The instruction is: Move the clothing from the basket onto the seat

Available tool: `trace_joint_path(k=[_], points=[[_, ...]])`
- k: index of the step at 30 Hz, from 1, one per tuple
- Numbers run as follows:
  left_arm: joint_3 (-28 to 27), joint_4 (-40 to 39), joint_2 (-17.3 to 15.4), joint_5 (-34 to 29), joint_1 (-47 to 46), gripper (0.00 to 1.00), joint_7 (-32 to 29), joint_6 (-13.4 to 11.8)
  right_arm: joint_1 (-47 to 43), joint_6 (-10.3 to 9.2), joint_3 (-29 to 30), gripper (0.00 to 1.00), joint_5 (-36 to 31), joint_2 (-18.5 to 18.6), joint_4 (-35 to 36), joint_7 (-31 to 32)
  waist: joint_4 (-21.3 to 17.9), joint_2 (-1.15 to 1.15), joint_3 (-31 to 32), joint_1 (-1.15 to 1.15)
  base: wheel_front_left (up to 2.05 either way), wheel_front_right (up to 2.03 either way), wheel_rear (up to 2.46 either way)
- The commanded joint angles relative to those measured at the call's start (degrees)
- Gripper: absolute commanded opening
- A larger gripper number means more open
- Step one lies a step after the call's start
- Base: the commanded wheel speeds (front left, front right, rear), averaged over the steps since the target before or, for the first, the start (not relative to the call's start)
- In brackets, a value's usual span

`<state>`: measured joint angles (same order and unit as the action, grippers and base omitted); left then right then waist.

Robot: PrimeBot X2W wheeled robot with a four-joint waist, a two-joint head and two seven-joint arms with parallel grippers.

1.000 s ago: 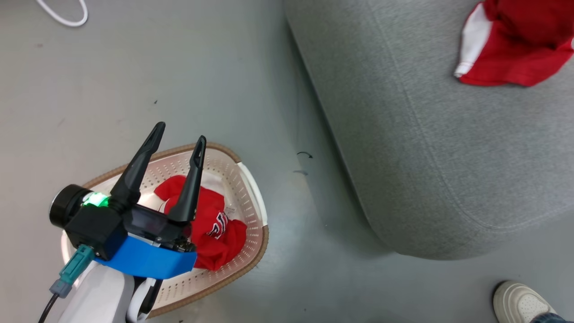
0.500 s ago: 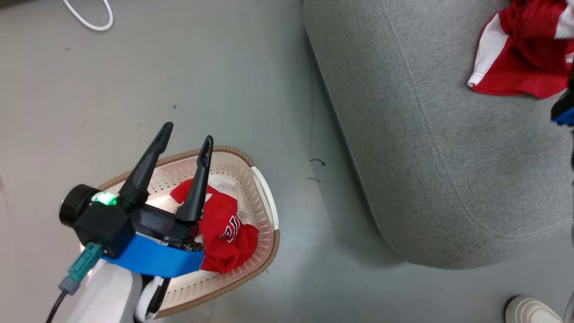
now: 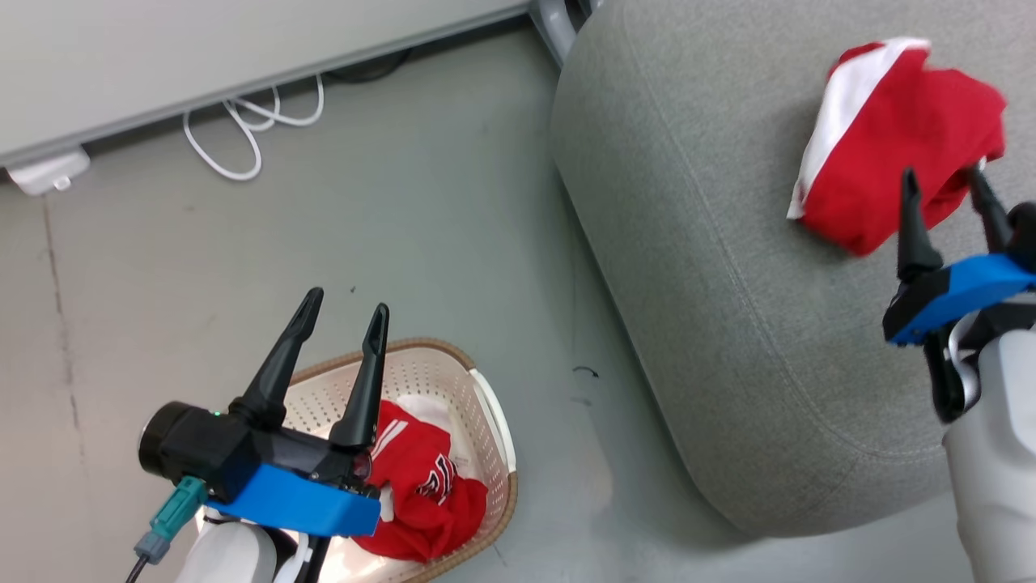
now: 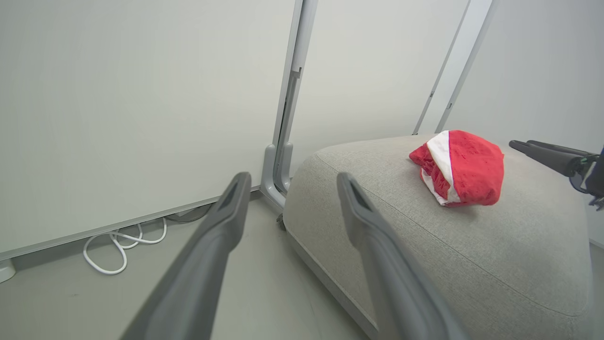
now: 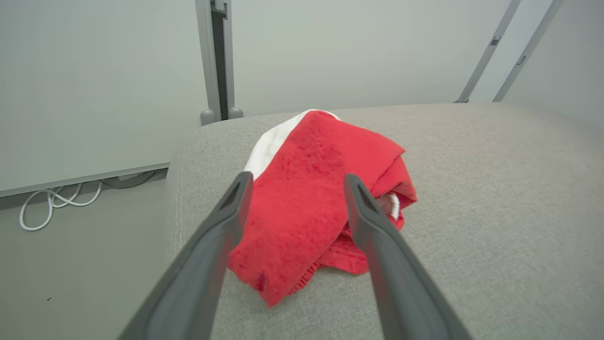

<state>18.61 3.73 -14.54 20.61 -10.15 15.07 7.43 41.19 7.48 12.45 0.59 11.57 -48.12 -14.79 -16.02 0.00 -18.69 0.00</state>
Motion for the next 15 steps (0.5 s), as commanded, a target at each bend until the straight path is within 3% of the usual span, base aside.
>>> trace_joint_path(k=[1,15], points=[[-0.55,0.36,0.26,0.3,0.78,1.0,0.15,0.05,-2.5,0.02,-1.13,1.0,0.32,-0.02,1.69,-0.12,-0.02,0.0,2.68,0.0,0.0,0.0,0.0],[-3.85,4.21,4.17,0.75,6.08,1.0,0.15,0.05,-22.71,0.03,-0.47,1.0,-0.28,-5.54,25.19,4.19,3.04,0.0,12.31,0.0,0.0,0.0,0.0]])
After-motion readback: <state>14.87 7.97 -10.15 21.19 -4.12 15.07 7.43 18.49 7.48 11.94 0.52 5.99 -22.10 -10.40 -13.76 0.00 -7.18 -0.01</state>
